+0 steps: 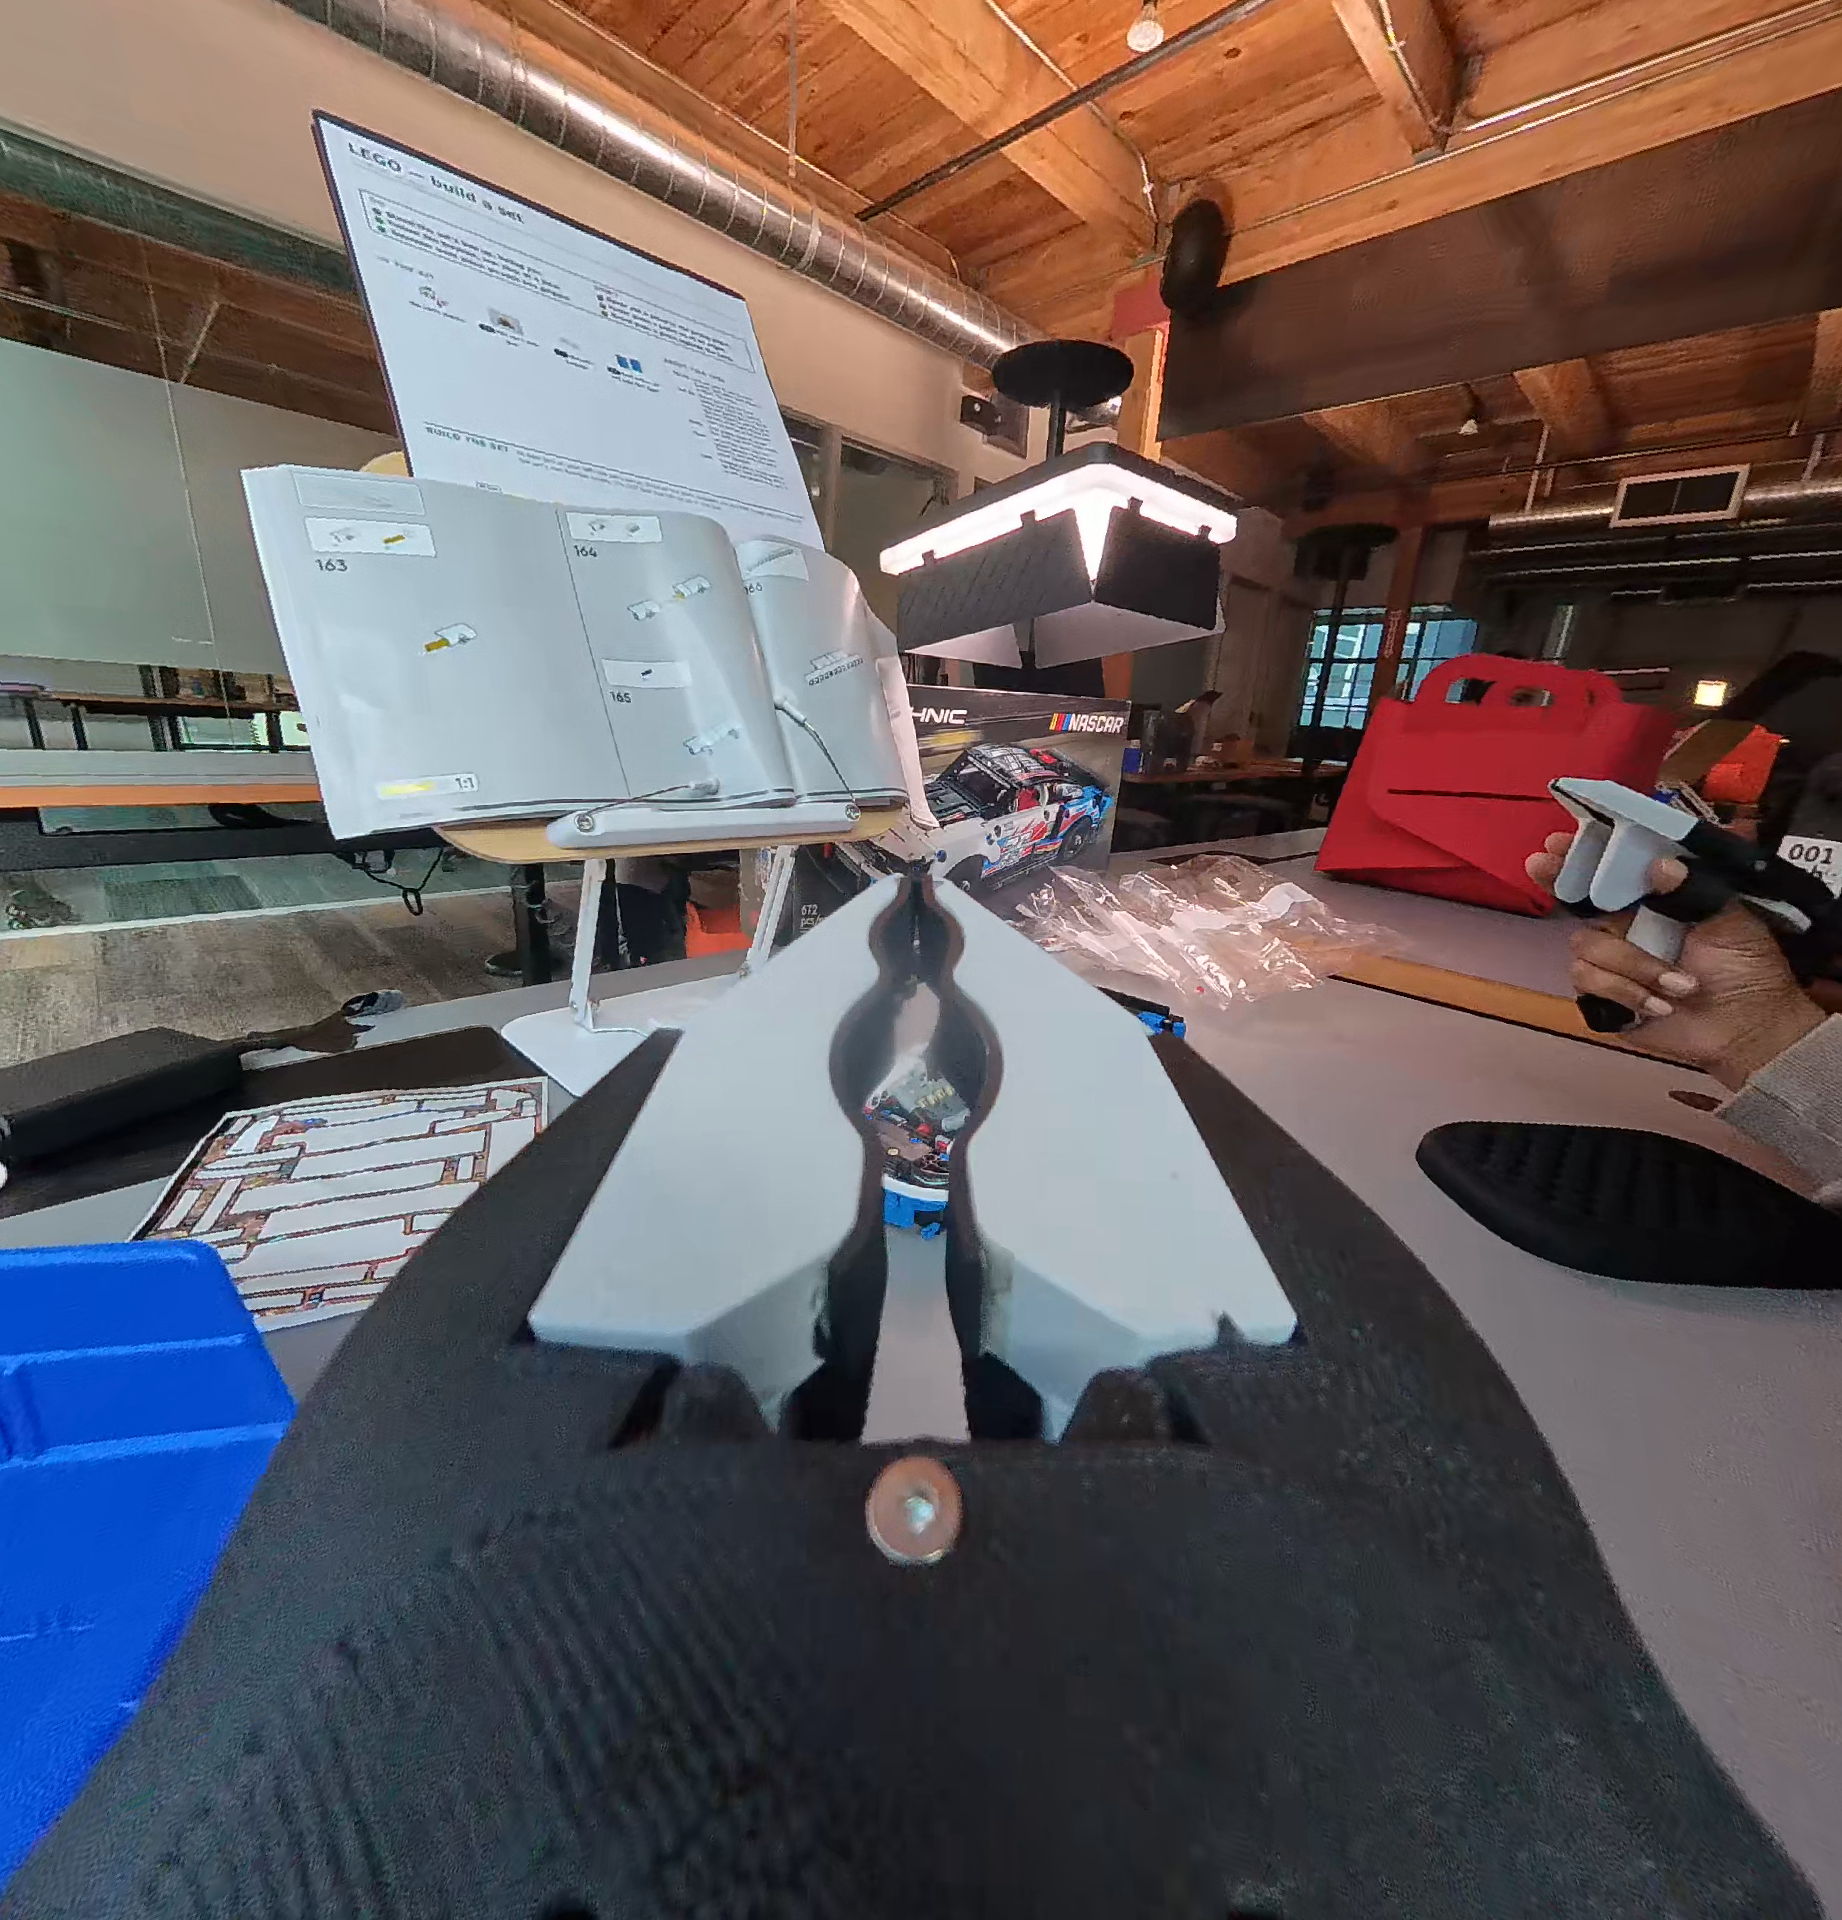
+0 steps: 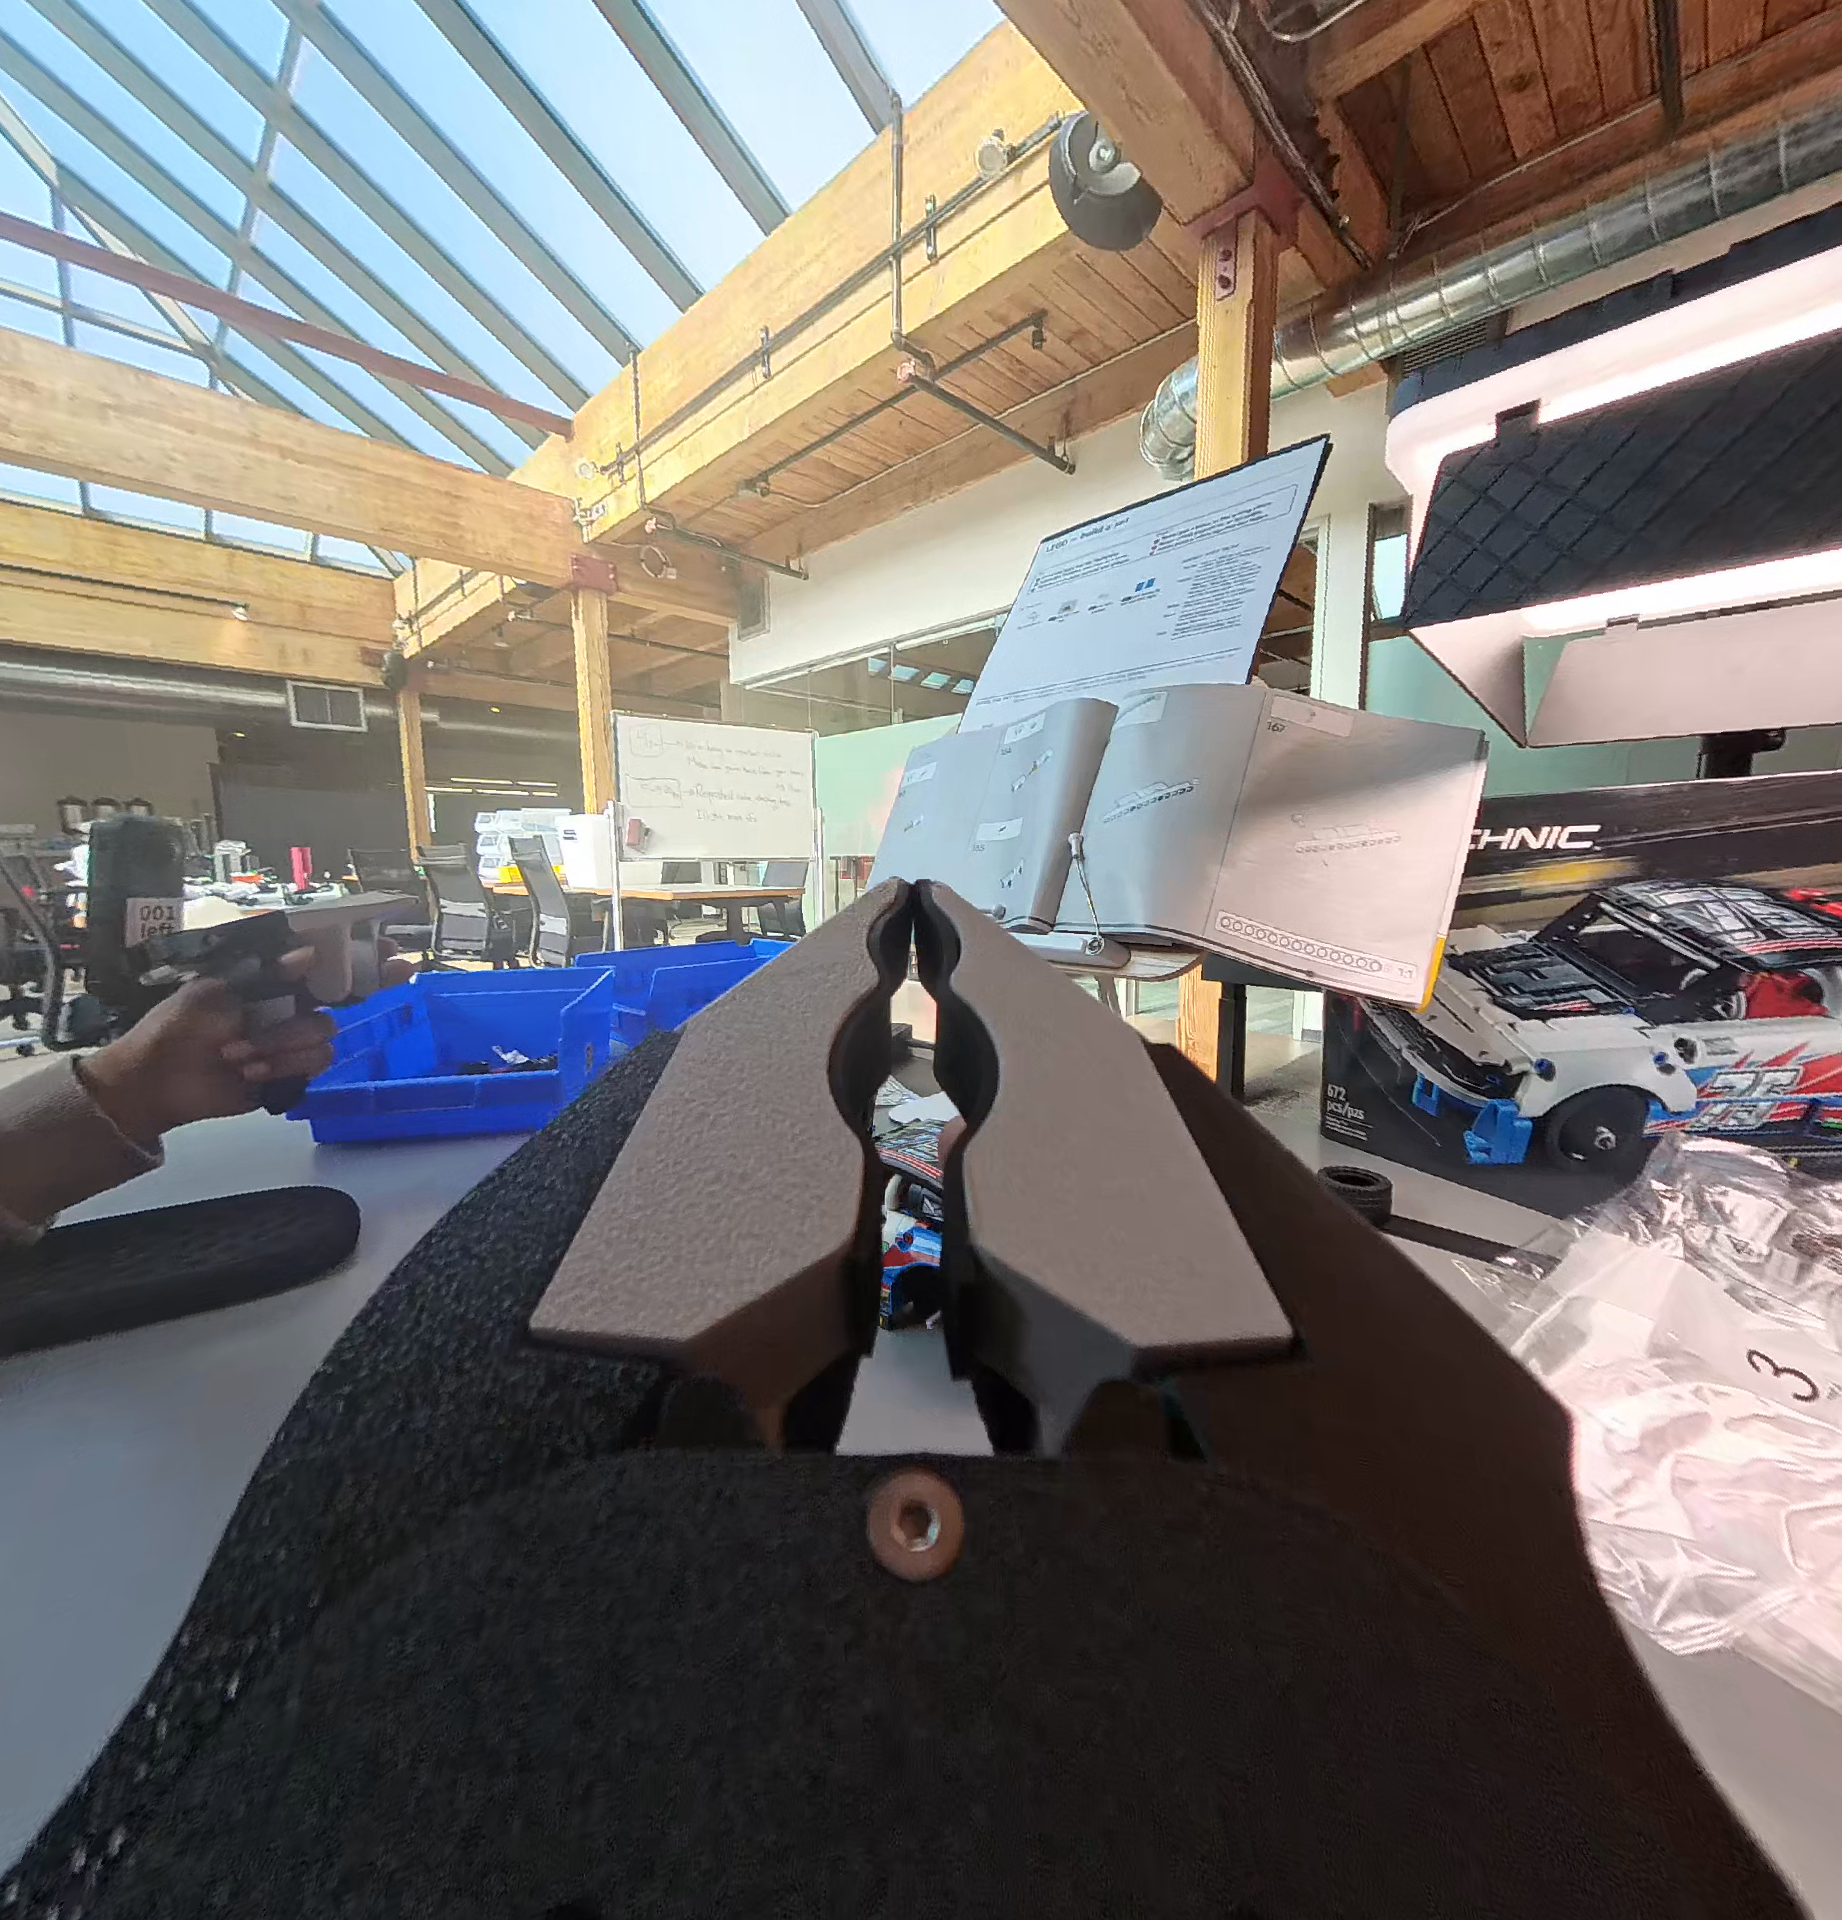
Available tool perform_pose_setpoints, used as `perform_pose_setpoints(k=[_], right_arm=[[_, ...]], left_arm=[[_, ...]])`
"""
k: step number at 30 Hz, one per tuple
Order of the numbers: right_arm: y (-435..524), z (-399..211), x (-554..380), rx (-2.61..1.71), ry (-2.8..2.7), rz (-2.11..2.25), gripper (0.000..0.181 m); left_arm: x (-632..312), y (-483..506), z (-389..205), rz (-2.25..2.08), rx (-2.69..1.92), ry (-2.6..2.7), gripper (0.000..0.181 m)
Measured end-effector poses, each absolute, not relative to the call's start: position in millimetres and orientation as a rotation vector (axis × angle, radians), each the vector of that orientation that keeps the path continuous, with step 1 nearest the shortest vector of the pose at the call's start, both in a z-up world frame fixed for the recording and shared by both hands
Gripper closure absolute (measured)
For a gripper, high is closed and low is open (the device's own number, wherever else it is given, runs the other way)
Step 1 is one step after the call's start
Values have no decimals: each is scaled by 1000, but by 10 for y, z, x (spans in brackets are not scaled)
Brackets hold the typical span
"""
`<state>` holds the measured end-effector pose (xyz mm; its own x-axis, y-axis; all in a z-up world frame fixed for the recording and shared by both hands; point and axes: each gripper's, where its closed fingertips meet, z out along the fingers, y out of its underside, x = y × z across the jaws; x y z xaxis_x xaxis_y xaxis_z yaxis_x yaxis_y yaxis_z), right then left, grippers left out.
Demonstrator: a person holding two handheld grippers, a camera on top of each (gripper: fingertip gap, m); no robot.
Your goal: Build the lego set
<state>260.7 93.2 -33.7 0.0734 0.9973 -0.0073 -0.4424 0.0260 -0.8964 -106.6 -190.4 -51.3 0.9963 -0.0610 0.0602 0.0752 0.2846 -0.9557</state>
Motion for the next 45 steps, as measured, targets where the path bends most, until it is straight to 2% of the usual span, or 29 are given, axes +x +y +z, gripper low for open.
perform_pose_setpoints(k=[29, 38, 45], right_arm=[[914, -355, 2806, -927, -835, 1187, 181], [971, -218, 2404, -981, -914, 1124, 181], [1052, -32, 1488, -1112, -1119, 941, 181]], left_arm=[[-1199, -2432, -303, 27, -1187, -75, 181], [-1089, -1942, -132, -1, -1284, -18, 181], [-1284, -1034, -220, 84, -1533, -73, 181]])
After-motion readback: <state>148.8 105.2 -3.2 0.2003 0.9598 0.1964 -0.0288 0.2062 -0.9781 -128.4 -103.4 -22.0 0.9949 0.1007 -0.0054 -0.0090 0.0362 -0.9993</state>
